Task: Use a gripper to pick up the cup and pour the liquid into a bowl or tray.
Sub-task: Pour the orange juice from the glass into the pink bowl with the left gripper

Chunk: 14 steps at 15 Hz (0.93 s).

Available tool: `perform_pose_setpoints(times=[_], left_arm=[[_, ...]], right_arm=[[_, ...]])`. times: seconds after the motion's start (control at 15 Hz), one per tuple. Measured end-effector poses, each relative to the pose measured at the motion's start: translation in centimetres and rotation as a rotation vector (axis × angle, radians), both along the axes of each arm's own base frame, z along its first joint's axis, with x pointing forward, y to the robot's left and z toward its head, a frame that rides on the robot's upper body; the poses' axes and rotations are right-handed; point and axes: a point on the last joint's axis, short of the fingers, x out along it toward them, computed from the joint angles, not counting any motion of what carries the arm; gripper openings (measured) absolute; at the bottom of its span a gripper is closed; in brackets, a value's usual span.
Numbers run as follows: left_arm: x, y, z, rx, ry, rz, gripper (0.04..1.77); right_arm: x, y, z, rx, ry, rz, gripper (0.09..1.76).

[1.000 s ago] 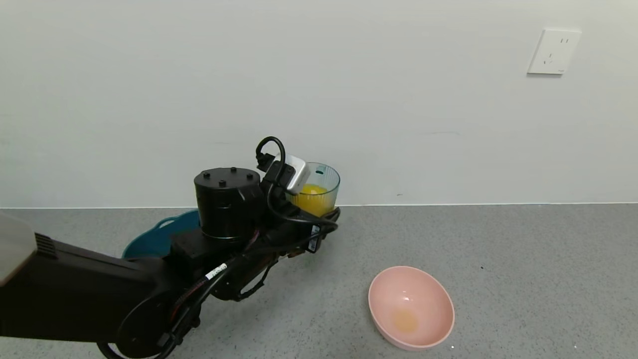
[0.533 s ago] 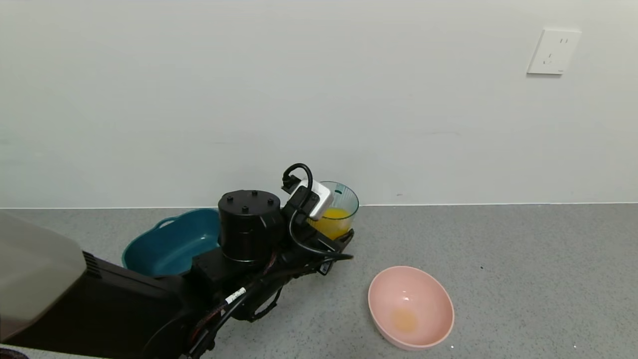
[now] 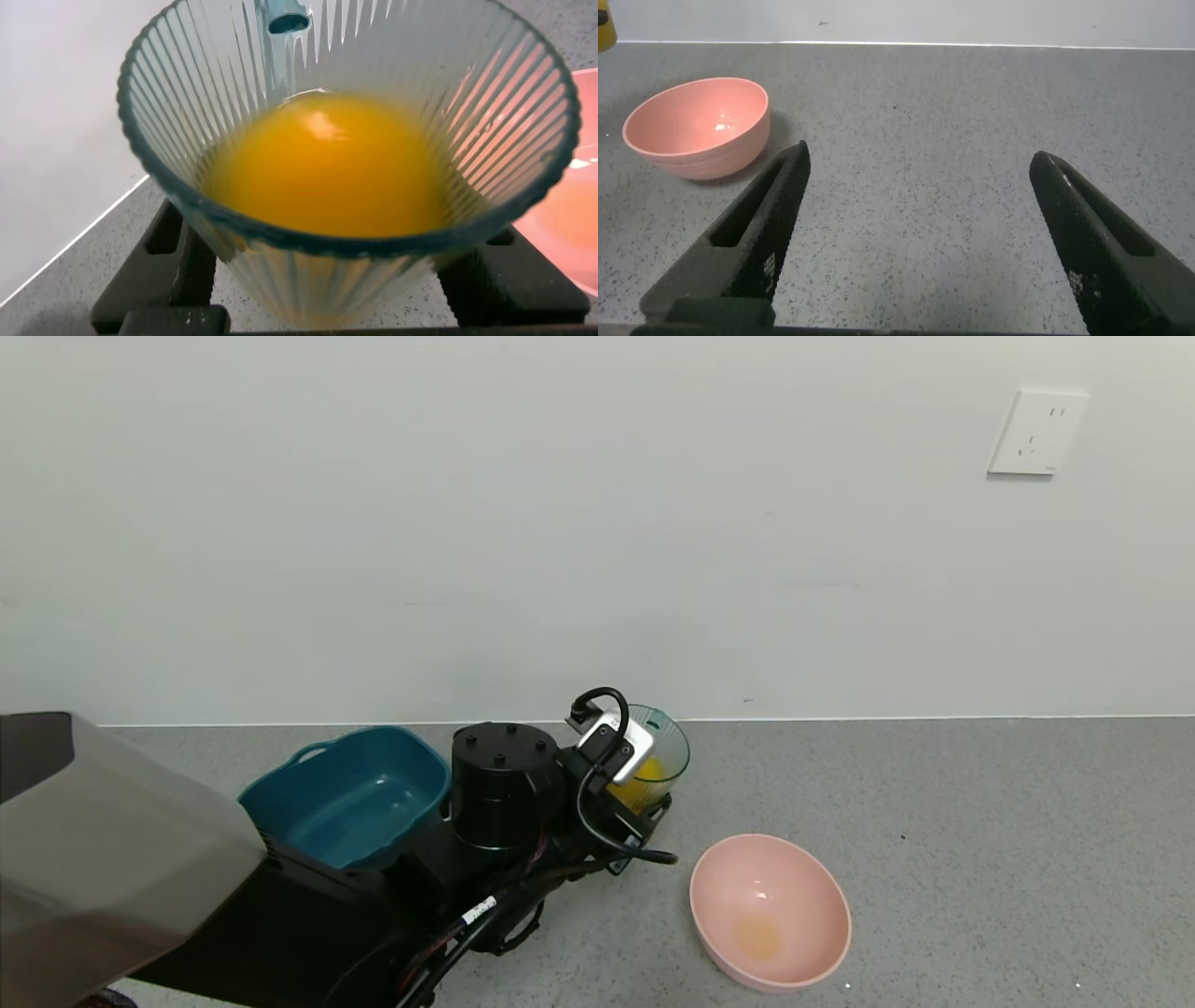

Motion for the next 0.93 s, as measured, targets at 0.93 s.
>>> perform_pose_setpoints(times=[0.93], left_arm=[[-0.3, -2.0, -0.9, 0.082, -0.035, -0.071, 1.31]], right_arm=[[0.0, 0.0, 0.0, 0.0, 0.0, 0.0, 1.71]])
